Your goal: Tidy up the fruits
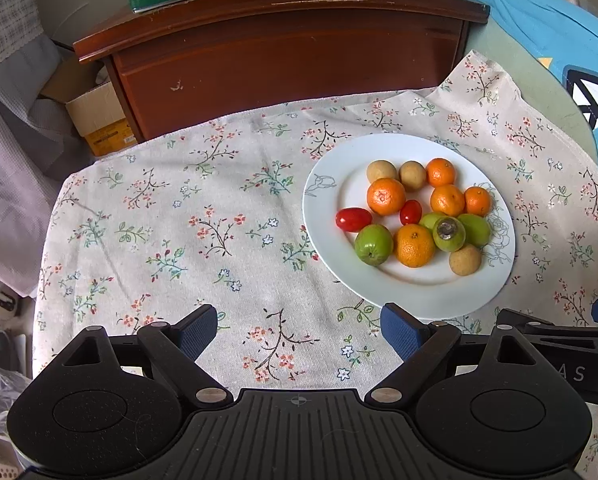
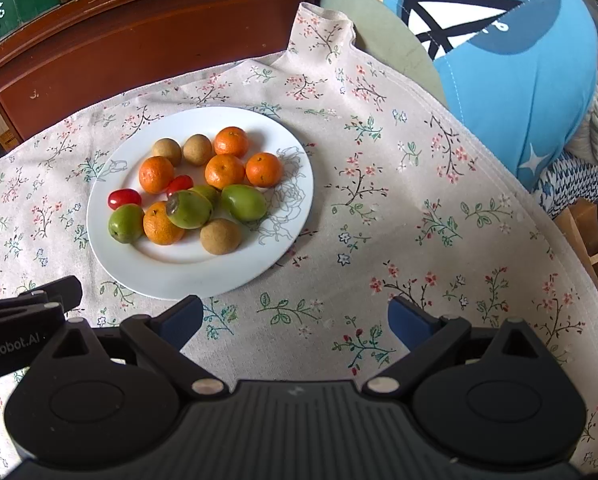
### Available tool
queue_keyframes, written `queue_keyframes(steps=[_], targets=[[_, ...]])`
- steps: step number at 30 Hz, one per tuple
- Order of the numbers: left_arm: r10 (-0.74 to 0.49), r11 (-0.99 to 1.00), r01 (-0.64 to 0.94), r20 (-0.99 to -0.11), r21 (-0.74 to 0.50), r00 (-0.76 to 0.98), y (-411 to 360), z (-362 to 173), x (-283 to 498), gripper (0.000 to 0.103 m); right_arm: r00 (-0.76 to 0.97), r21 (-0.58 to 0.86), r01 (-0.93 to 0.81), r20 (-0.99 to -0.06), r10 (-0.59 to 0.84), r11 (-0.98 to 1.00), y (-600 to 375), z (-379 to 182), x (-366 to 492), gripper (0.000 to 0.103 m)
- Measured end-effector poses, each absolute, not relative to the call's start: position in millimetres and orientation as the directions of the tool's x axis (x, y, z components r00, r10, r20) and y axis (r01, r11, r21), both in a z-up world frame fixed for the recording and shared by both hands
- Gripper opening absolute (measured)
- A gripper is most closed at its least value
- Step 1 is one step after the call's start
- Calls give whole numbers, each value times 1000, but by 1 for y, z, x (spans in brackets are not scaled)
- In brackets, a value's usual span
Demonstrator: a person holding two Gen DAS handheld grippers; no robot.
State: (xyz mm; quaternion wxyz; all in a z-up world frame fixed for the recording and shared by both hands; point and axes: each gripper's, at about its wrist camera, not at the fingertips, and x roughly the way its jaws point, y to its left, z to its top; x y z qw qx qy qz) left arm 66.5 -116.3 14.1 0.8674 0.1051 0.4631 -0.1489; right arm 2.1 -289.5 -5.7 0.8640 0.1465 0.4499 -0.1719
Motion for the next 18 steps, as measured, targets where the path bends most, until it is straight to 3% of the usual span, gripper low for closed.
queue_keyframes(steps=[18], targets=[[-116, 940, 330, -830, 86, 546, -98, 18, 39, 90, 579, 111, 355, -806, -125, 928, -273, -6, -15, 98]])
